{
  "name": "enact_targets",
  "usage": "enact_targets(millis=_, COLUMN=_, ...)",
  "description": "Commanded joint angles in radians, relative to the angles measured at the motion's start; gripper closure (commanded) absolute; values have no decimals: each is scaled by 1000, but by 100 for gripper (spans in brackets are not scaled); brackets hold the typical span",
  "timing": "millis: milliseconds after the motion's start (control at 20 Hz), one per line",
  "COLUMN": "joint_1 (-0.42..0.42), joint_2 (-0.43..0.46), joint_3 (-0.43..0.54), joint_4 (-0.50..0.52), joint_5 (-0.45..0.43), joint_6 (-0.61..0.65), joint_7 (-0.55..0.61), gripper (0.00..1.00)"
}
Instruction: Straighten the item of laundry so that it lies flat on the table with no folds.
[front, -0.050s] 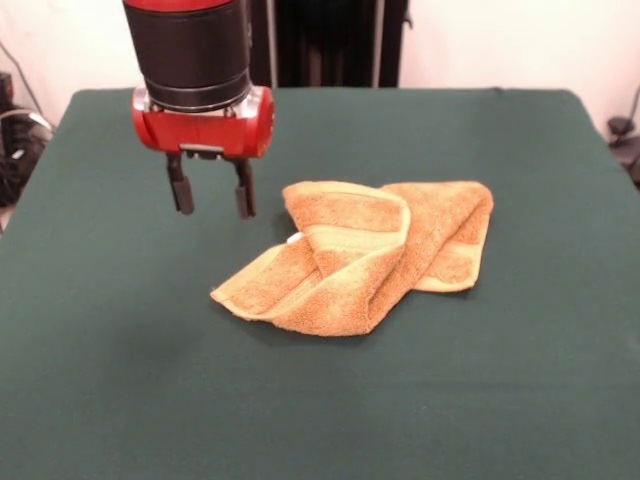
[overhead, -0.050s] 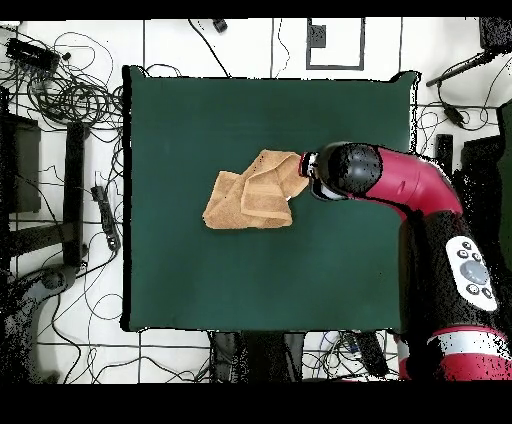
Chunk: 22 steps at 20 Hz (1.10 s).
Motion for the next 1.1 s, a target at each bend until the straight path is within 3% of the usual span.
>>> enact_targets(millis=50, joint_1=62, joint_2=34, joint_3=61, joint_4=99, joint_5=-17, joint_6=83, joint_7=-14, gripper=0)
enact_targets(millis=450, joint_1=111, joint_2=47, joint_3=57, joint_4=74, joint_5=0, joint_6=91, joint_7=32, gripper=0)
enact_targets(millis=1100, joint_1=115, joint_2=57, joint_3=46, joint_4=68, joint_5=-3, joint_6=78, joint_7=24, gripper=0)
